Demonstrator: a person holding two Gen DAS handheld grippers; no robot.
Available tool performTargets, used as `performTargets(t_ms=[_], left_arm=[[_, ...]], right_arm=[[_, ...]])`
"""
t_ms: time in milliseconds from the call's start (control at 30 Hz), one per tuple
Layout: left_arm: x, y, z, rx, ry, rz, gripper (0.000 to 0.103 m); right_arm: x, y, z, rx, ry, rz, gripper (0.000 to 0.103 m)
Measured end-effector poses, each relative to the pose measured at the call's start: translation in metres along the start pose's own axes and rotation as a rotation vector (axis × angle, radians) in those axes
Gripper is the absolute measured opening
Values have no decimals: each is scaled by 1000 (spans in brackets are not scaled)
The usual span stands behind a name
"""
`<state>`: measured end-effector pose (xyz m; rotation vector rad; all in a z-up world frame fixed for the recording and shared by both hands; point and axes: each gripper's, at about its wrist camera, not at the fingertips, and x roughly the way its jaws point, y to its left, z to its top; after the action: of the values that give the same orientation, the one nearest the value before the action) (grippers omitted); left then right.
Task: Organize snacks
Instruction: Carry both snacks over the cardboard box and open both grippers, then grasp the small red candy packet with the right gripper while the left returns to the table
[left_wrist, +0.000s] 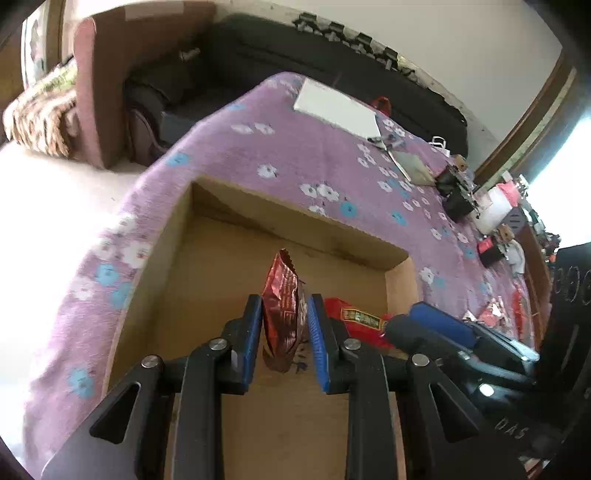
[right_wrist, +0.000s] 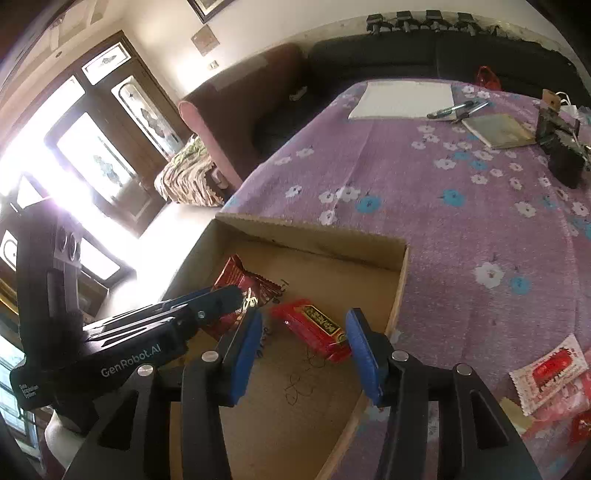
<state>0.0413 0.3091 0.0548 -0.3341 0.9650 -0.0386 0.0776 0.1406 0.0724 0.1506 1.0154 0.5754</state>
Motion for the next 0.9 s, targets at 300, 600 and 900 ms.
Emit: performTargets(t_ms=[300, 600, 900], left_arm=[[-57, -36, -29, 120, -150, 220, 23], [-108, -90, -74, 241, -298, 272, 54], [-106, -134, -100, 325, -269, 251, 54]], right_arm=[[-52, -3, -24, -33, -92, -32, 50], [-102, -24, -63, -18, -155, -52, 51], [-141, -75, -94, 57, -192, -101, 54]])
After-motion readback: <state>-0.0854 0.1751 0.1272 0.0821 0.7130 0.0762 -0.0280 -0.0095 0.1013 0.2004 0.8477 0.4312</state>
